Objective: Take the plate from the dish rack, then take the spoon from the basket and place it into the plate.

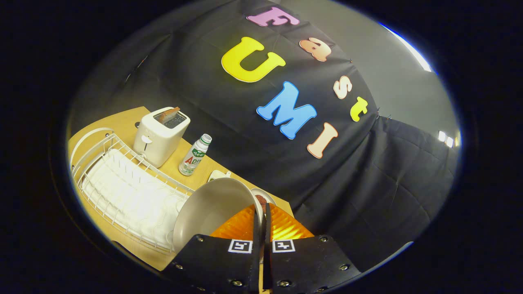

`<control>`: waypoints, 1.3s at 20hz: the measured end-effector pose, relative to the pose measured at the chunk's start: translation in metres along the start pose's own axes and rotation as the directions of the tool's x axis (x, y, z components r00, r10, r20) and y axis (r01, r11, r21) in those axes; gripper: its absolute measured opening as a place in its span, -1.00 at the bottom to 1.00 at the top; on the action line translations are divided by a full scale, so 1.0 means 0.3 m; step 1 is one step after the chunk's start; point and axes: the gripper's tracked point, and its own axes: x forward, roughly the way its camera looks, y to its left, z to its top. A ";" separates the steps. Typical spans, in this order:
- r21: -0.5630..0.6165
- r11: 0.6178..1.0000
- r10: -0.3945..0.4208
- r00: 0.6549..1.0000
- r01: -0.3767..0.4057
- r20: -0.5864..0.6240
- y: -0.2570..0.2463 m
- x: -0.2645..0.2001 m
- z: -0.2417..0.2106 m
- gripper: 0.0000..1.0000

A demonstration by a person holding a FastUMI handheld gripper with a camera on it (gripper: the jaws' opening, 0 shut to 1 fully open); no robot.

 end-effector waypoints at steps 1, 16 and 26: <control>0.010 1.000 0.007 1.000 -0.007 -0.002 -0.003 -0.030 -0.018 -0.92; 0.131 0.977 0.177 0.984 -0.171 -0.033 0.084 -0.323 -0.347 -0.92; 0.291 0.920 0.315 0.936 -0.262 -0.154 0.189 -0.311 -0.587 -0.92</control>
